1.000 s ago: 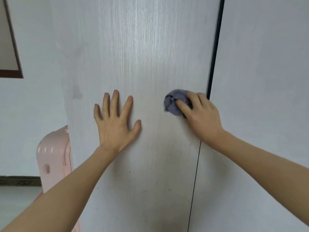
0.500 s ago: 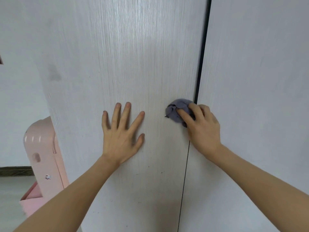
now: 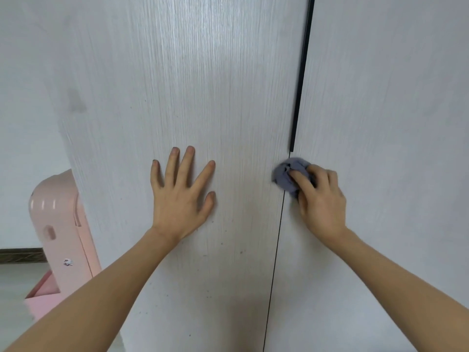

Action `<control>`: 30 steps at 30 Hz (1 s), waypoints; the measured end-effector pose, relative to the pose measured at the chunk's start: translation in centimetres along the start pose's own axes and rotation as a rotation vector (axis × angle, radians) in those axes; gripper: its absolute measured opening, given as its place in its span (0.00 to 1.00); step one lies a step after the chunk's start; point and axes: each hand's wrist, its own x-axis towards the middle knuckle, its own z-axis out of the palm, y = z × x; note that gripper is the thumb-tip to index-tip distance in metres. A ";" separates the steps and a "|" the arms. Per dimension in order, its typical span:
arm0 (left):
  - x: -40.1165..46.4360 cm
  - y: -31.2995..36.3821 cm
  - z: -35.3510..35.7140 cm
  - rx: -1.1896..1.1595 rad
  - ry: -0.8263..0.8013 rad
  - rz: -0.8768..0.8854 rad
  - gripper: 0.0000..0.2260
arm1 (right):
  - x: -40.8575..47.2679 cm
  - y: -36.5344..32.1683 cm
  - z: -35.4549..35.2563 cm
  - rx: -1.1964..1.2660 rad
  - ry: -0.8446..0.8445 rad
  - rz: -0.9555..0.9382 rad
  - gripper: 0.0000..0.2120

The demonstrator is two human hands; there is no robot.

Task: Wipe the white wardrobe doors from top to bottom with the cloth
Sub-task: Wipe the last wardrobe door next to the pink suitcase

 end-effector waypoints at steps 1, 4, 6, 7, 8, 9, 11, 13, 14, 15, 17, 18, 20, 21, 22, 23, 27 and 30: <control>0.2 0.1 -0.1 -0.009 -0.006 0.001 0.24 | 0.1 -0.4 0.1 0.003 0.016 0.023 0.18; -0.3 0.0 -0.5 -0.029 -0.013 0.001 0.23 | -4.2 -2.7 1.8 0.025 -0.049 -0.088 0.20; -1.4 -0.5 -0.5 -0.036 -0.008 -0.023 0.24 | -9.3 -4.6 3.3 0.071 -0.175 -0.280 0.21; -2.2 -0.8 -0.4 -0.037 -0.019 -0.038 0.24 | -11.7 -5.3 3.9 0.090 -0.251 -0.375 0.23; -3.0 -1.2 -0.4 -0.033 -0.034 -0.047 0.24 | -13.3 -5.8 4.2 0.109 -0.325 -0.435 0.25; -3.8 -1.6 -0.3 -0.020 -0.056 -0.051 0.24 | -14.0 -6.1 4.3 0.139 -0.385 -0.447 0.28; -5.7 -2.4 -0.3 -0.003 -0.105 -0.080 0.25 | -13.4 -6.3 4.2 0.182 -0.425 -0.409 0.31; -7.5 -2.9 -0.4 -0.004 -0.143 -0.129 0.25 | -10.9 -7.0 3.7 0.178 -0.362 -0.329 0.32; -8.1 -3.1 -0.4 -0.009 -0.155 -0.140 0.25 | -9.0 -7.4 3.5 0.182 -0.294 -0.272 0.32; -8.6 -3.3 -0.4 -0.013 -0.163 -0.149 0.25 | -7.1 -7.9 3.3 0.192 -0.218 -0.213 0.32; -9.4 -3.6 -0.4 -0.016 -0.179 -0.164 0.25 | -3.9 -9.0 3.3 0.218 -0.074 -0.064 0.31; -9.6 -3.7 -0.4 -0.019 -0.186 -0.174 0.25 | -3.1 -9.4 3.4 0.217 -0.033 0.001 0.30; -10.2 -3.8 -0.3 -0.019 -0.193 -0.194 0.26 | -4.1 -10.6 4.2 0.199 -0.044 0.028 0.29; -10.5 -3.9 -0.3 -0.020 -0.197 -0.197 0.26 | -5.7 -11.2 4.7 0.198 -0.080 -0.016 0.30; -10.8 -3.9 -0.4 -0.022 -0.204 -0.200 0.25 | -7.9 -11.7 5.2 0.203 -0.116 -0.093 0.30; -10.9 -4.0 -0.5 -0.025 -0.208 -0.200 0.25 | -10.1 -12.0 5.6 0.209 -0.161 -0.184 0.30; -11.1 -4.9 -1.1 -0.027 -0.225 -0.182 0.26 | -13.7 -12.6 5.9 0.243 -0.326 -0.287 0.31; -11.0 -6.0 -1.5 -0.027 -0.244 -0.198 0.26 | -9.1 -12.6 5.4 0.228 -0.188 -0.179 0.27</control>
